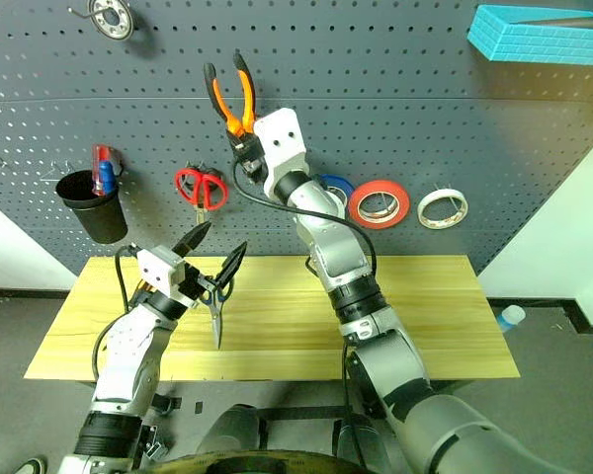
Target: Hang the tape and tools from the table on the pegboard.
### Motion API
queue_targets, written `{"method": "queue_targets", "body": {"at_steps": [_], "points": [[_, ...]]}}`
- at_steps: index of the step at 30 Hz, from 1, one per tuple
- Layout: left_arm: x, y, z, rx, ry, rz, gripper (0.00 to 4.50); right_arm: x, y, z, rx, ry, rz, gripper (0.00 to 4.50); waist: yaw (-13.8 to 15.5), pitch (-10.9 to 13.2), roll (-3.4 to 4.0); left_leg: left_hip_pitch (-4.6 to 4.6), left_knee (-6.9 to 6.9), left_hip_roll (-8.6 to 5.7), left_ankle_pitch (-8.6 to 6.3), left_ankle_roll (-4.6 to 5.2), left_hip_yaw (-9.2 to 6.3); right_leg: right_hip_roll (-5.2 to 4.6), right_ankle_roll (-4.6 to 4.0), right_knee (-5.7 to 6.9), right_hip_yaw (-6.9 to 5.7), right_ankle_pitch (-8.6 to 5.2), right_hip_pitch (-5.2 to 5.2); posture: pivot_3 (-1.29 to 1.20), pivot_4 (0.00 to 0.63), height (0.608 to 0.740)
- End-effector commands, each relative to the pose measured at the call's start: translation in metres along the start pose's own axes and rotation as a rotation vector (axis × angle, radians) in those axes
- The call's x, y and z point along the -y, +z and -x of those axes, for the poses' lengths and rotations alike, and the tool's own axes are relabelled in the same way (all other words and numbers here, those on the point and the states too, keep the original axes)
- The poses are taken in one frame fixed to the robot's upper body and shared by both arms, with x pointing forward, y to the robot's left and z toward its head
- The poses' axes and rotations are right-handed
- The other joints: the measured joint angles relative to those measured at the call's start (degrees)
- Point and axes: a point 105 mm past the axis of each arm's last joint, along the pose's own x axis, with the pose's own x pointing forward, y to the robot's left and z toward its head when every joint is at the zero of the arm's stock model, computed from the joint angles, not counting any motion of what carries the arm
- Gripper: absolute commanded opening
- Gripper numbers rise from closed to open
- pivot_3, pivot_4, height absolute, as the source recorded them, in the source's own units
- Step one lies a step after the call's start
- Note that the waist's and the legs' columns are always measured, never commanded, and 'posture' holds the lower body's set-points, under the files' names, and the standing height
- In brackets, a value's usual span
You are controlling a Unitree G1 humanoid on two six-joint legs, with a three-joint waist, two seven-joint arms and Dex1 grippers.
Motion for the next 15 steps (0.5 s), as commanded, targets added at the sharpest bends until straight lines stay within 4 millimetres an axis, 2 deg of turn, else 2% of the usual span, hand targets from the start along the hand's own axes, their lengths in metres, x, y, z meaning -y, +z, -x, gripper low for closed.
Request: {"method": "queue_targets", "body": {"at_steps": [1, 5, 15], "points": [[-0.006, 0.018, 0.002, 0.095, 0.064, -0.023, 4.14, -0.004, 0.027, -0.011, 0.101, 0.010, 0.020, 2.05, 0.0, 0.0, 0.00, 0.00, -0.01, 0.00, 0.00, 0.00, 0.00, 0.00, 0.00, 0.00, 0.00, 0.00, 0.00, 0.42, 0.000, 0.720], [-0.010, 0.021, 0.004, 0.133, 0.118, -0.021, 4.14, -0.006, 0.027, -0.015, 0.104, 0.015, 0.018, 2.05, 0.1, 0.0, 0.00, -0.01, -0.01, 0.00, 0.00, 0.00, -0.01, 0.00, 0.00, -0.02, 0.00, 0.00, 0.00, 0.42, 0.000, 0.720], [-0.006, 0.027, 0.011, 0.154, 0.121, -0.016, 4.14, -0.015, 0.017, -0.022, 0.083, 0.027, 0.003, 2.05, 0.1, 0.0, 0.00, -0.02, -0.03, 0.00, 0.00, 0.00, -0.01, 0.00, 0.00, -0.03, 0.00, 0.00, -0.02, 0.45, 0.000, 0.720]]}}
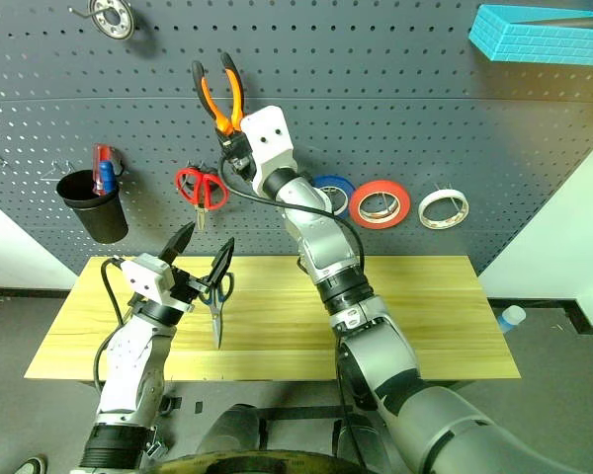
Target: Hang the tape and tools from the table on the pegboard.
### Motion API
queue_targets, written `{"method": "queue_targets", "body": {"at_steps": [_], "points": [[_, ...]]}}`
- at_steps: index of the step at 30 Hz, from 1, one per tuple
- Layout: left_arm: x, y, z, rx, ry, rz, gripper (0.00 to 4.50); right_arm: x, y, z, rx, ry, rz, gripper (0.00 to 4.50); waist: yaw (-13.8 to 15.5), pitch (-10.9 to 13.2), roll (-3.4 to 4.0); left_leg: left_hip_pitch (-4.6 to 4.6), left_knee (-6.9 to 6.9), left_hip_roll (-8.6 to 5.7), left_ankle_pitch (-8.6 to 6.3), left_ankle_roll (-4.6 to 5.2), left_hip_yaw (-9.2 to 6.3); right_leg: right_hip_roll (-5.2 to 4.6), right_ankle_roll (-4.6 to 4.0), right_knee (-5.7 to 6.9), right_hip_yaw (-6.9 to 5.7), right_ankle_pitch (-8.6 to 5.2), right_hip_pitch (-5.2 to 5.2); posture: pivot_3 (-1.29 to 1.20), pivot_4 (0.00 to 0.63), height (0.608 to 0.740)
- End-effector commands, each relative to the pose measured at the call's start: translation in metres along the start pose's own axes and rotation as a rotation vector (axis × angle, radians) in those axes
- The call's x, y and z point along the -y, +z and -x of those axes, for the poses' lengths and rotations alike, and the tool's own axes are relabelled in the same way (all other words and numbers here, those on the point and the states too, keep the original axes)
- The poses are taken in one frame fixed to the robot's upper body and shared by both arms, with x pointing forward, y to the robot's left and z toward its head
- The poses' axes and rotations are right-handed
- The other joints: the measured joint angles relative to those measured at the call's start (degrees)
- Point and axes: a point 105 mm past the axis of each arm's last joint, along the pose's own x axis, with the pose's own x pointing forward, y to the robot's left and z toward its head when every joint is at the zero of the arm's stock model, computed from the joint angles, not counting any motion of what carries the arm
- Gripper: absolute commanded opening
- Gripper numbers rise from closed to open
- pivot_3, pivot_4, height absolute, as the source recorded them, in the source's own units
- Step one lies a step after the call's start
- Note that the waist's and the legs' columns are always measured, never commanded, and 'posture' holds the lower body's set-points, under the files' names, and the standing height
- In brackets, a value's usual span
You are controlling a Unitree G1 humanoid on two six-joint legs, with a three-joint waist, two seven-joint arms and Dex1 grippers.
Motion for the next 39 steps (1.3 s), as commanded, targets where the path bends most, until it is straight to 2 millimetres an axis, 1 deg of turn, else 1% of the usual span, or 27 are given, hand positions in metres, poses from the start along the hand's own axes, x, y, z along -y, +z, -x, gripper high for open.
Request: {"method": "queue_targets", "body": {"at_steps": [1, 11, 22, 26, 30, 34, 39], "points": [[0.000, 0.021, 0.000, 0.086, 0.002, -0.022, 4.14, -0.004, 0.023, -0.011, 0.087, 0.005, 0.012, 2.05, 0.1, 0.0, 0.00, 0.00, -0.01, 0.00, 0.00, 0.00, 0.00, 0.00, 0.00, 0.00, 0.00, 0.00, 0.00, 0.45, 0.000, 0.720], [-0.001, 0.029, 0.013, 0.082, 0.017, -0.037, 4.14, -0.007, 0.022, -0.022, 0.097, -0.015, 0.000, 2.05, 0.5, 0.0, 0.03, -0.02, -0.06, 0.00, 0.00, 0.00, -0.01, 0.00, 0.01, -0.03, 0.00, -0.02, -0.03, 0.49, 0.019, 0.720], [0.001, 0.037, 0.020, 0.082, 0.020, -0.037, 4.14, -0.002, 0.017, -0.024, 0.094, -0.054, -0.006, 2.05, 1.7, 0.3, 0.31, -0.09, -0.10, 0.00, -0.01, 0.00, -0.02, 0.00, 0.06, -0.04, 0.00, -0.09, -0.13, 0.50, 0.052, 0.720], [0.004, 0.041, 0.021, 0.087, 0.016, -0.034, 4.14, 0.003, 0.014, -0.023, 0.086, -0.077, -0.006, 2.05, 1.7, 0.6, 0.44, -0.10, -0.10, 0.00, -0.01, 0.00, -0.02, 0.00, 0.06, -0.04, 0.00, -0.10, -0.14, 0.50, 0.063, 0.720], [0.005, 0.042, 0.023, 0.082, 0.013, -0.031, 4.14, 0.012, 0.014, -0.022, 0.087, -0.123, 0.003, 2.05, 1.6, 0.9, 0.64, -0.11, -0.15, 0.00, -0.01, 0.01, -0.03, 0.00, 0.07, -0.04, 0.00, -0.15, -0.18, 0.50, 0.067, 0.720], [0.004, 0.042, 0.025, 0.074, 0.009, -0.030, 4.14, 0.018, 0.016, -0.020, 0.096, -0.162, 0.013, 2.05, 1.6, 1.0, 0.65, -0.14, -0.16, 0.00, -0.01, 0.01, -0.03, 0.00, 0.08, -0.04, 0.00, -0.17, -0.21, 0.49, 0.065, 0.720], [0.004, 0.040, 0.021, 0.074, 0.001, -0.027, 4.14, 0.022, 0.015, -0.018, 0.096, -0.186, 0.018, 2.05, 1.6, 1.1, 0.66, -0.16, -0.15, 0.00, -0.01, 0.01, -0.04, -0.01, 0.08, -0.06, 0.00, -0.19, -0.21, 0.48, 0.062, 0.720]]}}
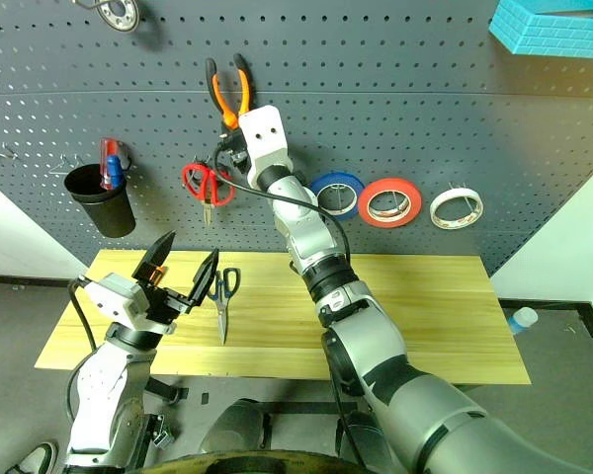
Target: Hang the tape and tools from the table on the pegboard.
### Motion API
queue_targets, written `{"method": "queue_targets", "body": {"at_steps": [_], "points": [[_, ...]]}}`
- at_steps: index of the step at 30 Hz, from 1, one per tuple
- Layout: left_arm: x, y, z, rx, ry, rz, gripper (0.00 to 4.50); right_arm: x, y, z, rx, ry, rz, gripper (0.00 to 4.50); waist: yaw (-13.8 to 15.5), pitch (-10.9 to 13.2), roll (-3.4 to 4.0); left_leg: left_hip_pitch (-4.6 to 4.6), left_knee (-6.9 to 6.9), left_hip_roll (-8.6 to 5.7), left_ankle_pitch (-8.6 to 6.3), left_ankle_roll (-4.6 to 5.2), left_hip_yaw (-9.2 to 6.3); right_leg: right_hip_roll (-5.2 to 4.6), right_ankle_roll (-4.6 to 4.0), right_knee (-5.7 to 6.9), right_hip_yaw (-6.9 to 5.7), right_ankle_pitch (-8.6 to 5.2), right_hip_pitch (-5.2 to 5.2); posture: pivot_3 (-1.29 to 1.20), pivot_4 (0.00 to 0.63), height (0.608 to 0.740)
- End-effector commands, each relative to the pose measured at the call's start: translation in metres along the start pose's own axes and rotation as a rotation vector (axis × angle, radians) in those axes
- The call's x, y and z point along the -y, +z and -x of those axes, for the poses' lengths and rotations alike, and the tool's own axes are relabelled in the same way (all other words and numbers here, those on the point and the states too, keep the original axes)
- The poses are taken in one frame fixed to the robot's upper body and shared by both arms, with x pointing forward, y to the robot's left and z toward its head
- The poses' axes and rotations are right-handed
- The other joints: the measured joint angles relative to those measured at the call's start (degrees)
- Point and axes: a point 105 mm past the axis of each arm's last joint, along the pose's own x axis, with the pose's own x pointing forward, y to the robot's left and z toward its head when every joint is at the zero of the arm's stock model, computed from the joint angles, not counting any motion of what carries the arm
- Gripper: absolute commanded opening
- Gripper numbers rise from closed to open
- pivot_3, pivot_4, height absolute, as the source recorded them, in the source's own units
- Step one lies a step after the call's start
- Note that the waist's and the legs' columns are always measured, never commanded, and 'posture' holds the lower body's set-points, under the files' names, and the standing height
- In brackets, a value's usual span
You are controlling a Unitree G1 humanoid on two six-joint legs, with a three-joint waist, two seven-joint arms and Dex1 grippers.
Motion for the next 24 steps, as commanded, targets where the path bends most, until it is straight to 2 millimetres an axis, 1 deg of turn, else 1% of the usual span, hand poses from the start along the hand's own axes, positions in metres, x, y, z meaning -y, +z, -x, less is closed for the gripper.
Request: {"method": "queue_targets", "body": {"at_steps": [1, 7, 14, 24], "points": [[0.000, 0.010, -0.006, 0.046, -0.012, -0.009, 4.14, 0.009, 0.029, -0.006, 0.102, -0.040, 0.007, 2.05, 0.0, 0.0, 0.02, 0.00, 0.00, 0.00, 0.00, 0.00, 0.00, 0.00, 0.00, 0.00, 0.00, 0.00, 0.00, 0.48, 0.061, 0.720], [0.000, 0.010, -0.005, 0.045, -0.014, -0.008, 4.14, 0.021, 0.024, 0.000, 0.090, -0.078, 0.013, 2.05, -0.1, 0.2, 0.00, -0.01, 0.00, 0.00, 0.00, 0.00, 0.00, 0.00, 0.01, 0.00, 0.00, -0.02, -0.01, 0.47, 0.065, 0.720], [0.001, 0.008, -0.006, 0.038, -0.023, -0.004, 4.14, 0.028, 0.017, 0.010, 0.072, -0.105, 0.011, 2.04, -0.2, 0.2, 0.01, -0.02, 0.00, 0.00, 0.00, 0.00, -0.01, 0.00, 0.01, -0.03, 0.00, -0.03, -0.02, 0.47, 0.064, 0.720], [0.001, 0.009, -0.006, 0.040, -0.027, -0.004, 4.14, 0.025, 0.011, 0.019, 0.047, -0.106, -0.002, 2.04, -0.3, 0.4, 0.02, -0.09, -0.02, 0.00, 0.00, 0.00, -0.01, 0.00, 0.02, -0.05, 0.00, -0.04, -0.09, 0.46, 0.071, 0.720]]}}
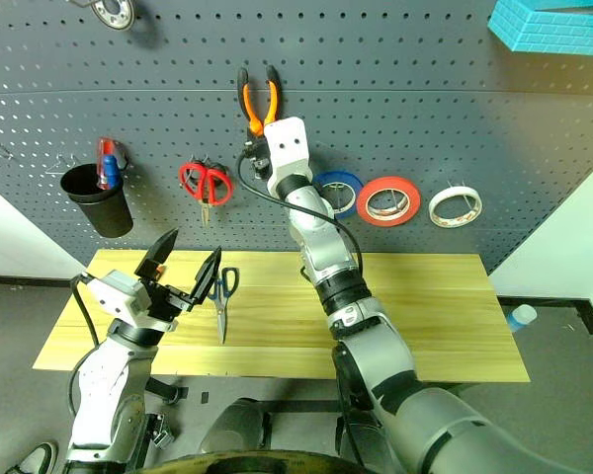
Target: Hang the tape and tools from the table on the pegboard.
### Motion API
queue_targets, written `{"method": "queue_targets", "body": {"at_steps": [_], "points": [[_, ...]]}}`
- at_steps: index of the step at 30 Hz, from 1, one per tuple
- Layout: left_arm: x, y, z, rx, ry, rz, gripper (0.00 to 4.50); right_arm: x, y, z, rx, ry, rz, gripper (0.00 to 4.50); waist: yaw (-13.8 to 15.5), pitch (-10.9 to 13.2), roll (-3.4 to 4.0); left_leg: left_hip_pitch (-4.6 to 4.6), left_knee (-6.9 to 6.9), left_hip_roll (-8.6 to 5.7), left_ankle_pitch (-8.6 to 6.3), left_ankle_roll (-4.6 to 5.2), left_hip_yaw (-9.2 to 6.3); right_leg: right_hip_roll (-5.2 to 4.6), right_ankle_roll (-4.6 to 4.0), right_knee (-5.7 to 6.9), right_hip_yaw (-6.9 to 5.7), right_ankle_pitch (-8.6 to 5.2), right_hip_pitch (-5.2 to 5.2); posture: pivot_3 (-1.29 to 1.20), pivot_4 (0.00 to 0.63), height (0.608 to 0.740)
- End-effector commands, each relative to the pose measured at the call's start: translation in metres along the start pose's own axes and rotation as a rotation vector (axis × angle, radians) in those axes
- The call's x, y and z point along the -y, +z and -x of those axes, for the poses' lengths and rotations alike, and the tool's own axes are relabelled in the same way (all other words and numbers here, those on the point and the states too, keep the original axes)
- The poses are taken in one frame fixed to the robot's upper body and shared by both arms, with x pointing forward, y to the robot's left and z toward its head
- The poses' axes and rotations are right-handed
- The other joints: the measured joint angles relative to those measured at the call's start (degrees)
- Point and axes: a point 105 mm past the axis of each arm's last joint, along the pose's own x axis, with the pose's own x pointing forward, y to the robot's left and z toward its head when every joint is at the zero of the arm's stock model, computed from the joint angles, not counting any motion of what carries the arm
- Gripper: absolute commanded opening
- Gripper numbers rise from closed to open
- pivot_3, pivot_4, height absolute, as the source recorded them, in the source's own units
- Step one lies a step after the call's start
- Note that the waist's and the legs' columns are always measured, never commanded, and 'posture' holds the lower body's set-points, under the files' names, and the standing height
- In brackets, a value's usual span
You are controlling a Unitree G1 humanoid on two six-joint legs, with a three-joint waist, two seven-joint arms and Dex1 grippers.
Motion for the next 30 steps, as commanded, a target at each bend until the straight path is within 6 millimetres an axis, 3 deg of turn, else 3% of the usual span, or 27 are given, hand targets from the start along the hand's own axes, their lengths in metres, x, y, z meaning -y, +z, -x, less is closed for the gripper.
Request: {"method": "queue_targets", "body": {"at_steps": [1, 16, 23, 30], "points": [[0.000, 0.009, -0.003, 0.034, -0.008, -0.005, 4.14, 0.000, 0.019, -0.001, 0.061, -0.010, -0.003, 2.04, 0.0, 0.1, 0.01, 0.00, 0.00, 0.00, 0.00, 0.00, 0.00, 0.00, 0.01, 0.00, 0.00, -0.01, 0.00, 0.46, 0.073, 0.720], [0.000, 0.008, -0.001, 0.029, 0.002, -0.008, 4.14, -0.029, 0.008, 0.012, 0.014, 0.055, -0.040, 2.04, 0.1, 0.5, 0.05, -0.74, 0.02, 0.00, 0.01, -0.01, -0.02, 0.00, 0.01, 0.00, -0.01, 0.00, -0.67, 0.46, 0.077, 0.720], [0.000, 0.008, -0.002, 0.031, 0.003, -0.011, 4.14, -0.030, 0.007, 0.012, 0.003, 0.065, -0.041, 4.46, 0.1, 0.5, 0.04, -0.75, 0.02, 0.00, 0.00, -0.01, -0.02, 0.00, 0.01, -0.02, -0.02, 0.00, -0.66, 0.46, 0.074, 0.720], [0.000, 0.007, -0.002, 0.032, -0.004, -0.012, 4.14, -0.030, 0.006, 0.012, -0.002, 0.072, -0.034, 4.46, 0.1, 0.5, 0.04, -0.75, 0.02, 0.00, 0.00, -0.01, -0.02, 0.00, 0.01, -0.02, -0.02, 0.00, -0.66, 0.46, 0.071, 0.720]]}}
